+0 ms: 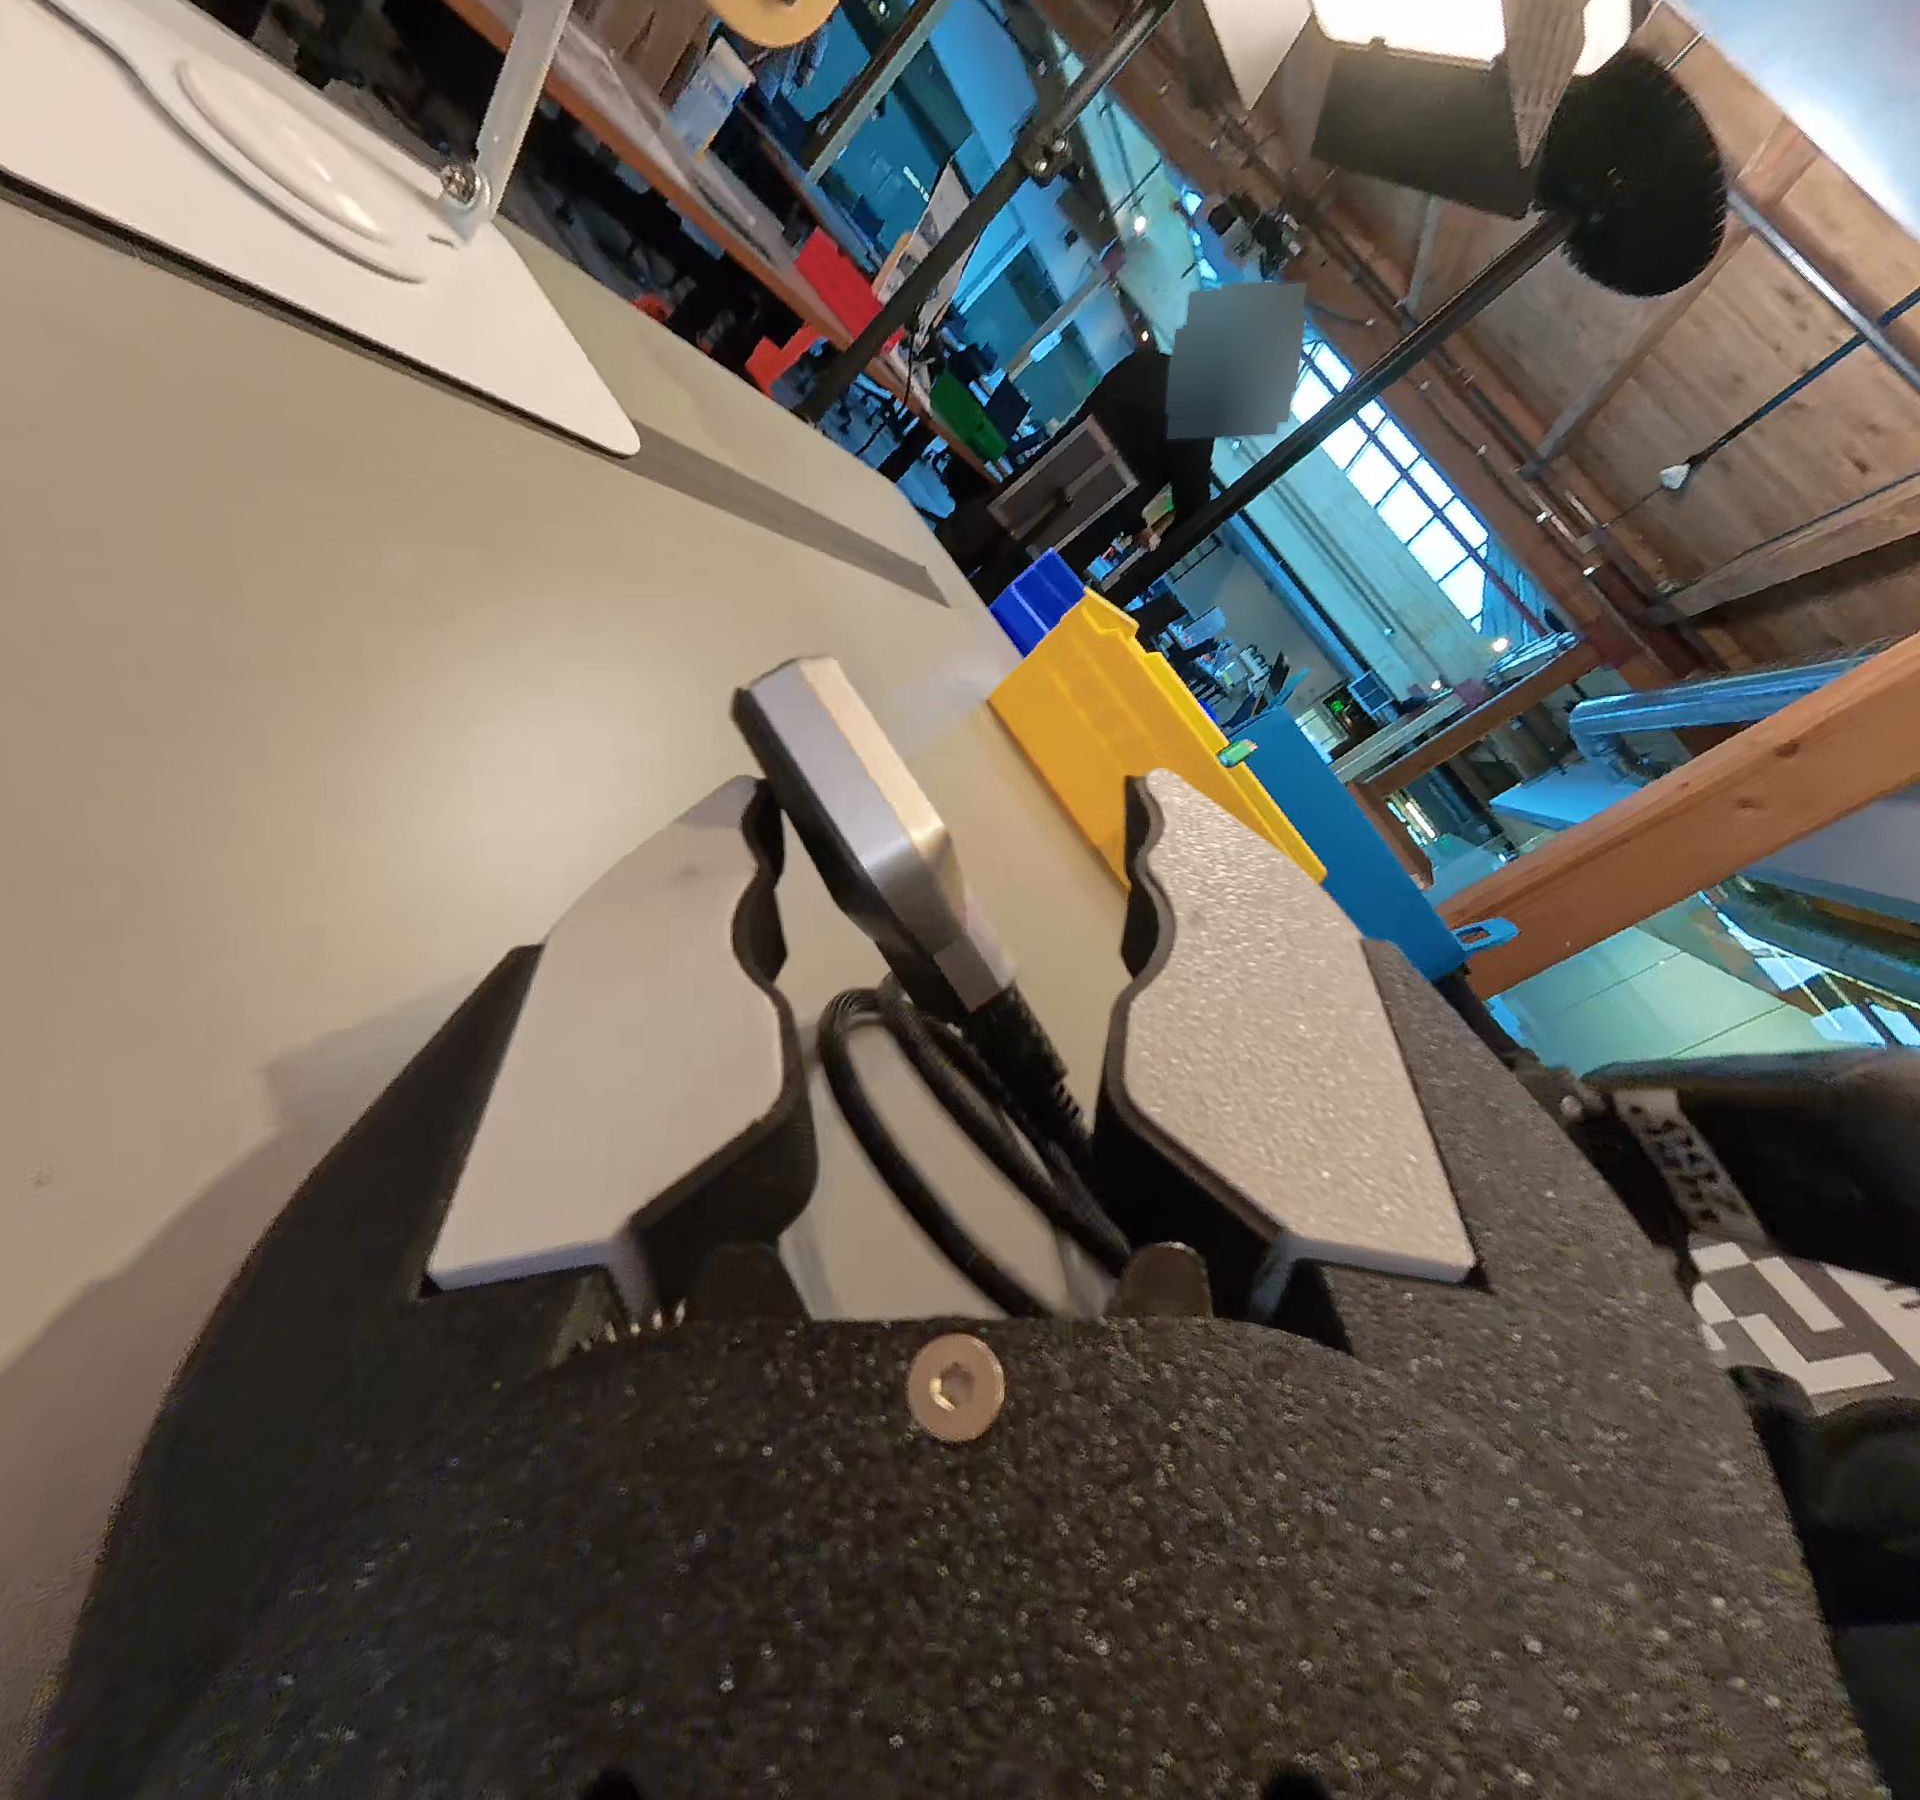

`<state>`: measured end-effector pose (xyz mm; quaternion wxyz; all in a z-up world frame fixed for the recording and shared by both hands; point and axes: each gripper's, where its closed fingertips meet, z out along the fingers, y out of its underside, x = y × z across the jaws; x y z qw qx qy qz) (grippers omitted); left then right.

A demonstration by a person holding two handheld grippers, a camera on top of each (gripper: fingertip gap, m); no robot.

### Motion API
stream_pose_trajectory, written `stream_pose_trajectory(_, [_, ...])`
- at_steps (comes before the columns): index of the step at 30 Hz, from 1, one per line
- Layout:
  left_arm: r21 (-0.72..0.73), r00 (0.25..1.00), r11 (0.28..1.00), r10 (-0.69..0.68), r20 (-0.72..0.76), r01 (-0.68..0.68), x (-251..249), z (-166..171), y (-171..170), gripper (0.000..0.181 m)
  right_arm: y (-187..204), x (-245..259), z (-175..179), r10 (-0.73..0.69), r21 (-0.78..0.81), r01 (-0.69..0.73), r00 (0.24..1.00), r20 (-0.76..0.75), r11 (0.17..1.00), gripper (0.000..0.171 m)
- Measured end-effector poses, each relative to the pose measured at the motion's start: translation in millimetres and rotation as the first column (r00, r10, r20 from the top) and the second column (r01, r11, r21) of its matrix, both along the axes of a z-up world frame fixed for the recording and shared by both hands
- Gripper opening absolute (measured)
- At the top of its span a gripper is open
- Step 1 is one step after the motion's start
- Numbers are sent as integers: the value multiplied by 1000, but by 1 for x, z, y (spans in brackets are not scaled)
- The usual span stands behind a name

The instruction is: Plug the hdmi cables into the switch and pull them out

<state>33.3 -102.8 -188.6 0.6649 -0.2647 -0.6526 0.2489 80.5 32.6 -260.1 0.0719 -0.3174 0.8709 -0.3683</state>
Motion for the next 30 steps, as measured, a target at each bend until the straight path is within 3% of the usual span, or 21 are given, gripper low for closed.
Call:
stream_pose_trajectory(7, [49, 998, 997, -54, 36, 52, -6, -11, 6, 80, 19, -54, 43, -85, -105, 82, 996, -24, 991, 16])
stream_pose_trajectory(15, [80, 998, 995, -66, 17, 65, -4, -10, 2, 80, 40, -117, 88, -168, -172, 141, 974, -155, 975, 16])
stream_pose_trajectory(23, [68, 993, 992, -109, 34, 106, -8, -13, 12, 77, 55, -200, 184, -305, -310, 213, 908, -288, 926, 17])
stream_pose_trajectory(30, [76, 993, 991, -116, 37, 113, -8, -14, 13, 76, 82, -295, 268, -509, -445, 338, 786, -350, 829, 17])
